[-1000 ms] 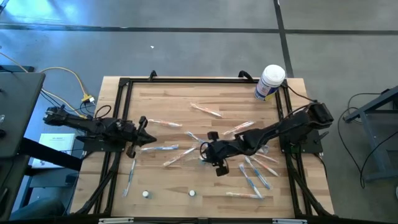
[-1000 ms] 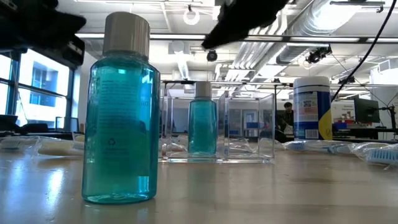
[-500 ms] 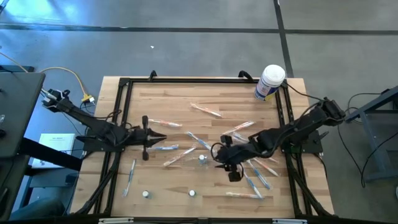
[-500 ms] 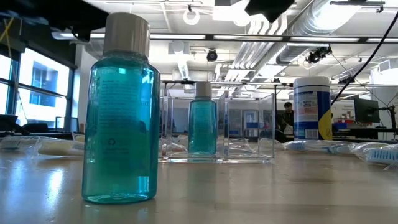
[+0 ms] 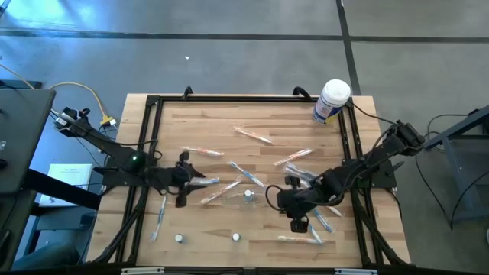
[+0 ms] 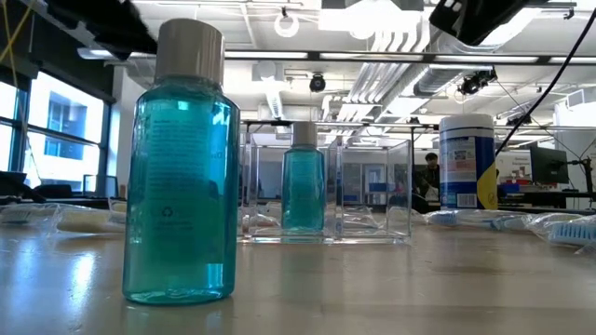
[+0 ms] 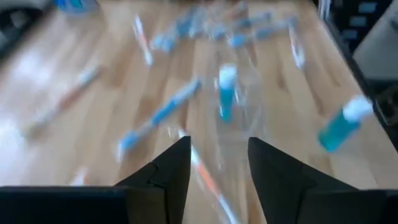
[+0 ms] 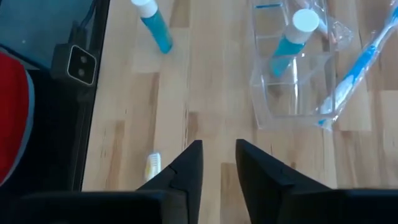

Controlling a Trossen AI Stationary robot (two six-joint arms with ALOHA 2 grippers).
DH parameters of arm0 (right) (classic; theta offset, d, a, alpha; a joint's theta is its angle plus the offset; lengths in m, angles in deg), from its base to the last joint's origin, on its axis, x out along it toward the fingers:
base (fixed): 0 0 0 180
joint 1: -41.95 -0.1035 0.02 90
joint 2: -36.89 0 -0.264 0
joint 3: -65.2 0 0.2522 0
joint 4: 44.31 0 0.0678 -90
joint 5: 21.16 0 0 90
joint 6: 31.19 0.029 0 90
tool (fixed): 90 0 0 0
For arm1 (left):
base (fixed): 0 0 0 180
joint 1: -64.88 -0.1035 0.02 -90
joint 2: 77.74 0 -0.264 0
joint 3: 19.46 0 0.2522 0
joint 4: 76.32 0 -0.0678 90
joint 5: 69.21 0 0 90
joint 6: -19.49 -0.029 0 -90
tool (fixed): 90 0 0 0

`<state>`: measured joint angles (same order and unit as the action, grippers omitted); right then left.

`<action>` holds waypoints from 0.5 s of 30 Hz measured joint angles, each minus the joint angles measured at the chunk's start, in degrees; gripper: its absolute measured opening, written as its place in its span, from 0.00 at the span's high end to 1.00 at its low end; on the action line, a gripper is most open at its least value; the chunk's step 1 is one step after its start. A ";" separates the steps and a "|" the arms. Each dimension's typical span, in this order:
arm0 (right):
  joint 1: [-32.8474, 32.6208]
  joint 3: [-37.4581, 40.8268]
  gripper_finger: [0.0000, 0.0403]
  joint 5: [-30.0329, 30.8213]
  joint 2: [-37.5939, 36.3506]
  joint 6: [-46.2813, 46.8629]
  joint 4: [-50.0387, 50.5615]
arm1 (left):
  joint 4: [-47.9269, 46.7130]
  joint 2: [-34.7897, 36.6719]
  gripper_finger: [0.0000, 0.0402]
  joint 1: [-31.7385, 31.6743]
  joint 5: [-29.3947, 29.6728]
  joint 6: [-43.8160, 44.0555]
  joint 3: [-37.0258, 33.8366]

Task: Pick & Place toothbrushing station
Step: Put the blue toothbrush into the transparent organizer

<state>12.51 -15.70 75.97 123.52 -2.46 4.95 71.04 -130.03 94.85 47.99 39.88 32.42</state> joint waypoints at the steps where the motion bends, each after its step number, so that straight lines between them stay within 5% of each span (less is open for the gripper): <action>1: 0.00 0.00 0.79 0.27 0.00 0.00 -0.12 | -2.19 0.09 0.62 -0.01 -0.01 1.95 0.03; 8: -0.76 0.43 0.79 0.29 0.02 5.10 1.76 | -22.96 0.69 0.62 -0.61 -0.50 13.43 0.00; 15: -2.81 4.74 0.80 0.29 0.04 7.09 1.51 | -22.51 -1.34 0.62 0.22 0.56 14.13 -0.25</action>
<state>9.70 -10.96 76.26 123.57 4.63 6.45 48.53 -131.36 95.07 48.54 54.01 32.17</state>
